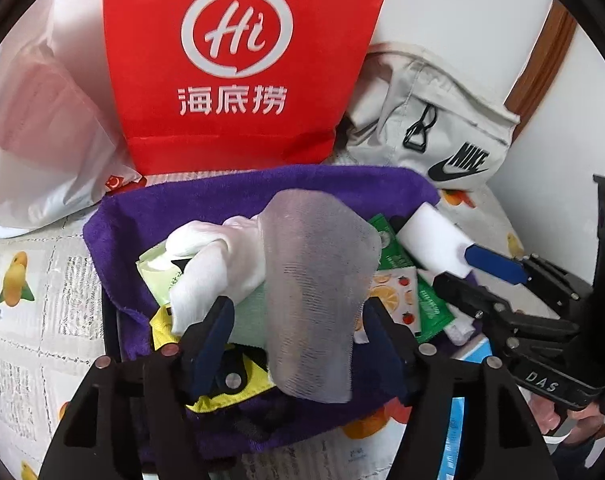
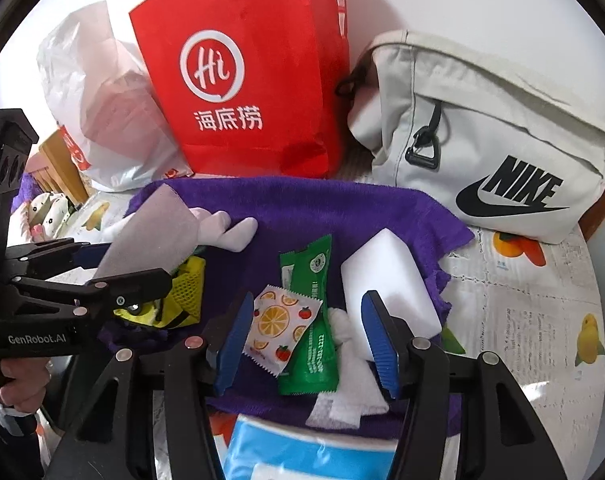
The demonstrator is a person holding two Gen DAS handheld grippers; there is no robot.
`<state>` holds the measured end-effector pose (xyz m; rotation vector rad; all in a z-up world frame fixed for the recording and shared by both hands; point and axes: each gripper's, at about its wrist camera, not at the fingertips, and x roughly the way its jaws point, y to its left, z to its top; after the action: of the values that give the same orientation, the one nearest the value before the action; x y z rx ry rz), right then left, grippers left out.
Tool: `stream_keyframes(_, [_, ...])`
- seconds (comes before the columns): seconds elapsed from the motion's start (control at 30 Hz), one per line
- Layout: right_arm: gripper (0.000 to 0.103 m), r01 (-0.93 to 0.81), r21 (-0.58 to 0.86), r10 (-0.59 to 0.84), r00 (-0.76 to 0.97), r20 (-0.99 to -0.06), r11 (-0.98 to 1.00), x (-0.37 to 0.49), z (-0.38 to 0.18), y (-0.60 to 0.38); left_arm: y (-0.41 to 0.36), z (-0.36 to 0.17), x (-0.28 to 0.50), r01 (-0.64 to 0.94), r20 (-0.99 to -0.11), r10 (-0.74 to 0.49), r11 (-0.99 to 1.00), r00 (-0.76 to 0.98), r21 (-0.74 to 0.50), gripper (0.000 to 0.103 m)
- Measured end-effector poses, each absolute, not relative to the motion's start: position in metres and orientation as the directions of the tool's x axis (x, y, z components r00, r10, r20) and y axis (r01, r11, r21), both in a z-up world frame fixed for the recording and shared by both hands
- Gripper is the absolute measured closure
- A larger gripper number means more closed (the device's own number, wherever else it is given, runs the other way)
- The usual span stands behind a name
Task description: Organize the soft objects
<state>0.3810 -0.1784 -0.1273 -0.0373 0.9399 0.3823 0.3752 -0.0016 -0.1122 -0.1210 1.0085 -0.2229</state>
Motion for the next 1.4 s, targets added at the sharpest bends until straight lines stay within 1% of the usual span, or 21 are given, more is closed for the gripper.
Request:
stream_keyframes(0.03, [0.047, -0.337, 0.131, 0.303, 0.53, -0.792, 0.932, 0.379, -0.126, -0.178, -0.001, -0.109, 0.372, 0.134, -0.817, -0.25, 0.968, 0.519, -0.212, 0.031])
stream_keyframes(0.07, [0.047, -0.337, 0.126, 0.299, 0.532, -0.792, 0.933, 0.376, -0.125, -0.179, -0.001, -0.107, 0.37, 0.135, -0.814, -0.254, 0.967, 0.522, -0.215, 0.029])
stream_keyframes(0.3, [0.047, -0.326, 0.134, 0.3, 0.537, -0.788, 0.936, 0.362, -0.118, -0.186, -0.003, -0.092, 0.361, 0.145, -0.798, -0.269, 0.963, 0.54, -0.227, 0.021])
stream_keyframes(0.73, [0.047, -0.313, 0.142, 0.304, 0.563, -0.768, 0.939, 0.329, -0.096, -0.195, -0.005, -0.072, 0.329, 0.139, -0.784, -0.269, 0.963, 0.559, -0.231, 0.02])
stream_keyframes(0.93, [0.046, -0.311, 0.149, 0.313, 0.586, -0.747, 0.938, 0.302, -0.078, -0.196, -0.006, -0.059, 0.302, 0.117, -0.78, -0.238, 0.971, 0.579, -0.21, 0.02])
stream_keyframes(1.07, [0.038, -0.312, 0.148, 0.316, 0.607, -0.729, 0.939, 0.28, -0.066, -0.196, -0.007, -0.051, 0.278, 0.092, -0.779, -0.205, 0.978, 0.593, -0.187, 0.02])
stream_keyframes(1.23, [0.029, -0.313, 0.131, 0.31, 0.639, -0.704, 0.941, 0.245, -0.047, -0.192, -0.006, -0.037, 0.243, 0.088, -0.762, -0.204, 0.978, 0.615, -0.19, 0.02])
stream_keyframes(1.3, [0.022, -0.312, 0.122, 0.305, 0.65, -0.696, 0.942, 0.233, -0.04, -0.19, -0.006, -0.029, 0.226, 0.088, -0.753, -0.19, 0.981, 0.63, -0.175, 0.02])
stream_keyframes(1.33, [0.021, -0.31, 0.115, 0.3, 0.658, -0.691, 0.944, 0.226, -0.036, -0.189, -0.006, -0.026, 0.22, 0.089, -0.749, -0.187, 0.981, 0.635, -0.17, 0.019])
stream_keyframes(1.37, [0.018, -0.306, 0.108, 0.294, 0.666, -0.685, 0.946, 0.218, -0.032, -0.188, -0.005, -0.022, 0.21, 0.088, -0.745, -0.185, 0.982, 0.641, -0.169, 0.015])
stream_keyframes(1.4, [0.016, -0.304, 0.105, 0.291, 0.671, -0.681, 0.947, 0.212, -0.029, -0.187, -0.004, -0.019, 0.205, 0.085, -0.741, -0.185, 0.982, 0.646, -0.17, 0.013])
